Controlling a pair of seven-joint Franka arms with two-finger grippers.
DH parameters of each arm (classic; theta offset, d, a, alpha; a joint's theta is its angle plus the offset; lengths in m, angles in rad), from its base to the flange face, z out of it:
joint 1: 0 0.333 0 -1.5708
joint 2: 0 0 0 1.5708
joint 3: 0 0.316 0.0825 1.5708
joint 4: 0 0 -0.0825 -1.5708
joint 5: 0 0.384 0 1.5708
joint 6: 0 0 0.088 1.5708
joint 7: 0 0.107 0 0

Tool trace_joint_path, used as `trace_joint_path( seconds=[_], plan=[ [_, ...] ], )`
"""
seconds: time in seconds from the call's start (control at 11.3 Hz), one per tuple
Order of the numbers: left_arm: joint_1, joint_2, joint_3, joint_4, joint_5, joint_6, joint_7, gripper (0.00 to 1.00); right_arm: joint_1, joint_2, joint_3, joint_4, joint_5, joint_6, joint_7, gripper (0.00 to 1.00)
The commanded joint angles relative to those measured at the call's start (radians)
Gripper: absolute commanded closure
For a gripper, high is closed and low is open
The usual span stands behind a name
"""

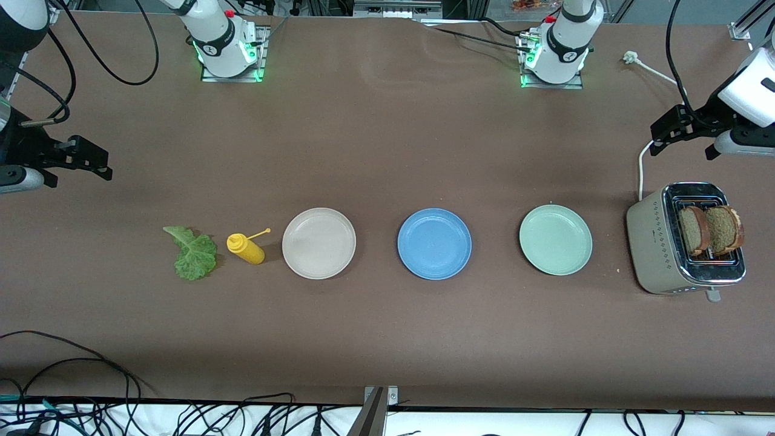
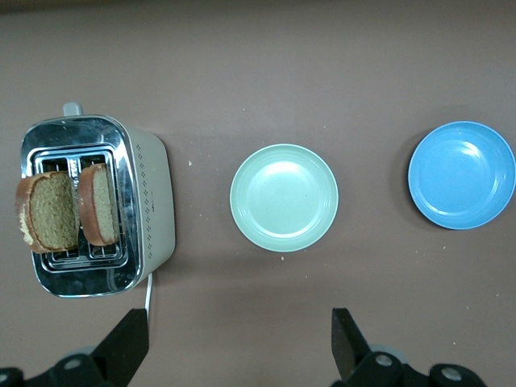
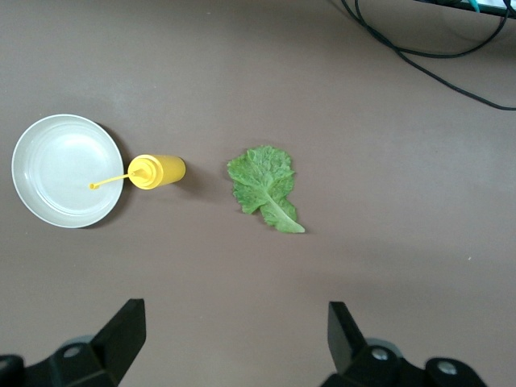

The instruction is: Make sandwich in blue plate with both arms

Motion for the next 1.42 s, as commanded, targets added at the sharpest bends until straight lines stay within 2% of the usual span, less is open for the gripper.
trace_joint_path(
  seconds=[0.0,1.33],
  plan=[
    [-0.005,0.01,0.001,0.027,0.023,-0.025,0.021,0.0,-0.004,-0.023,-0.002,0.006,-0.019,-0.023,0.007,0.0],
    [-0.008,0.013,-0.022,0.03,0.021,-0.045,0.021,0.0,0.001,-0.017,0.005,0.006,-0.051,-0.012,0.01,0.0]
  ],
)
